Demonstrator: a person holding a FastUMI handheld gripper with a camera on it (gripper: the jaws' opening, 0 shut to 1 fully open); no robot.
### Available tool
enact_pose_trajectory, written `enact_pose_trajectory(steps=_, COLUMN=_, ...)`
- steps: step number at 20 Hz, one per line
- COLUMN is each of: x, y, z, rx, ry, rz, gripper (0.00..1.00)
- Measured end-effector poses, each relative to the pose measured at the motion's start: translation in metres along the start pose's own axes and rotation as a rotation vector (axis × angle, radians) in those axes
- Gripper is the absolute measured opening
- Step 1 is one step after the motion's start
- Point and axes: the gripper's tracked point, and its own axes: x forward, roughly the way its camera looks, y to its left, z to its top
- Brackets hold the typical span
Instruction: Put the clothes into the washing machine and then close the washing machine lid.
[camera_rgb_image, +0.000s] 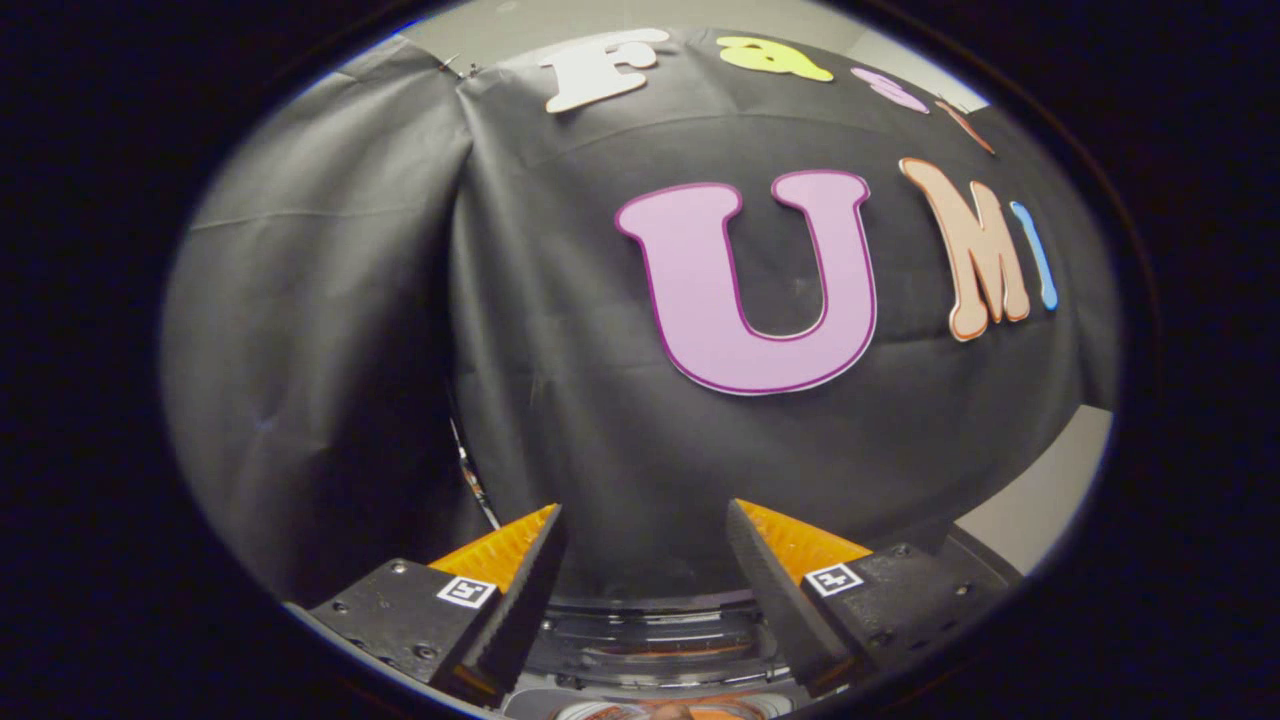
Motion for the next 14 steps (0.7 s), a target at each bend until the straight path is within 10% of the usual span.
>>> enact_pose_trajectory(steps=14, x=0.030, y=-0.004, z=-0.061, rx=-0.080, ry=0.155, rz=-0.038, gripper=0.97)
